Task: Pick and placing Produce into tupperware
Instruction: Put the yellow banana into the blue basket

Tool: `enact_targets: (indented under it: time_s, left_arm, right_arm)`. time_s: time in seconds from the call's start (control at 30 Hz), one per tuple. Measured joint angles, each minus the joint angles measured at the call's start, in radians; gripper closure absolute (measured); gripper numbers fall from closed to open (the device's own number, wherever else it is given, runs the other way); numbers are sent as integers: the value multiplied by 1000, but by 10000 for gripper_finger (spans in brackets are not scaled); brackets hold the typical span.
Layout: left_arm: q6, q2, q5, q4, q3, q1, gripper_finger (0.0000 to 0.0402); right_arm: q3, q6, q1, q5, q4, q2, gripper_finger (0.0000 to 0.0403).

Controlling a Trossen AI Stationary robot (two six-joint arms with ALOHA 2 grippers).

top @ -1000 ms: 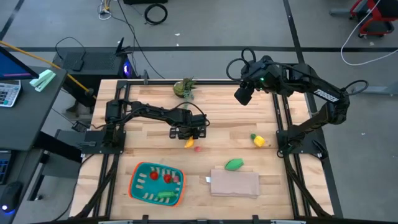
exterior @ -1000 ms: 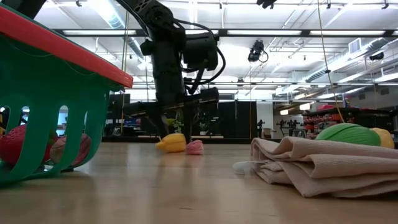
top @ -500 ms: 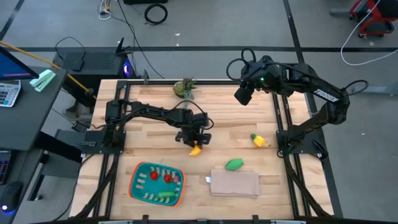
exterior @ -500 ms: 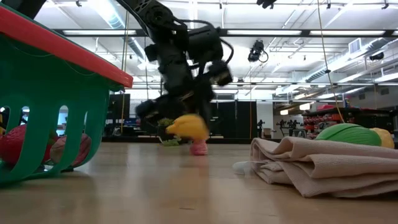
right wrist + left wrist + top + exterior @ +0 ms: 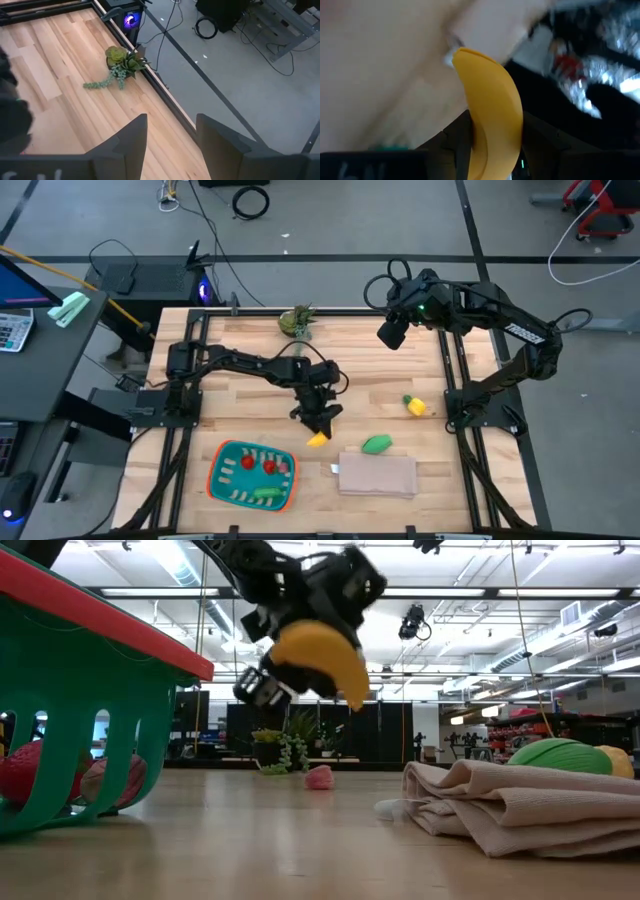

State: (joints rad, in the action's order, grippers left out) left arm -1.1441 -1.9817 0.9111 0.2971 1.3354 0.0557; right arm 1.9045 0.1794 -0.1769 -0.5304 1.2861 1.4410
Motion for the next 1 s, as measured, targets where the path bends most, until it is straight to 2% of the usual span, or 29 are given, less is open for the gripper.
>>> enact_targets:
  time_s: [0.13,0.33,0.57,0.67,0.8,1.0]
  left_arm:
    - [13,23,80,28,0,-38,261]
    - [6,93,90,103,0,-87,260]
    - [12,212,85,360,0,-172,260]
    - [31,255,44,479,0,-216,260]
    - [30,282,-85,609,0,-270,250]
    - [31,283,-213,699,0,-345,258]
  right_arm:
    - [0,0,-6,0,0,0,224]
    - [0,0,-29,0,0,0,224]
    - [0,4,-59,0,0,0,224]
    - [0,11,-66,0,0,0,224]
    - [0,33,-66,0,-1,0,224]
    - [0,87,-66,0,-1,0,224]
